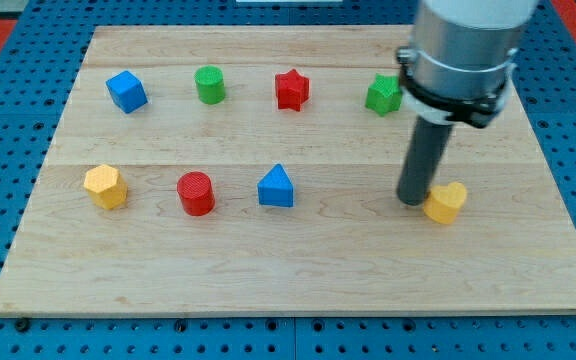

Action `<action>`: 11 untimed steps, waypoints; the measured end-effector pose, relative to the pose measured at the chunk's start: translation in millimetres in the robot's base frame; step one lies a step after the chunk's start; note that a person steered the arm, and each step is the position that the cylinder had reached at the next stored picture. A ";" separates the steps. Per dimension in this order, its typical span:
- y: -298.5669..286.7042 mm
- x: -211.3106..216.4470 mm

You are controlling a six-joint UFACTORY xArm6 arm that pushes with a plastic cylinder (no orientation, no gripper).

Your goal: Place the yellow heart at the bottom right

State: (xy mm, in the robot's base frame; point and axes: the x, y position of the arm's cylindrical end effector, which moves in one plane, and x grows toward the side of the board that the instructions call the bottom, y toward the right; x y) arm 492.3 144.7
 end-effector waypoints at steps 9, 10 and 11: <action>34.8 -11.1; 62.2 -1.7; 66.3 29.9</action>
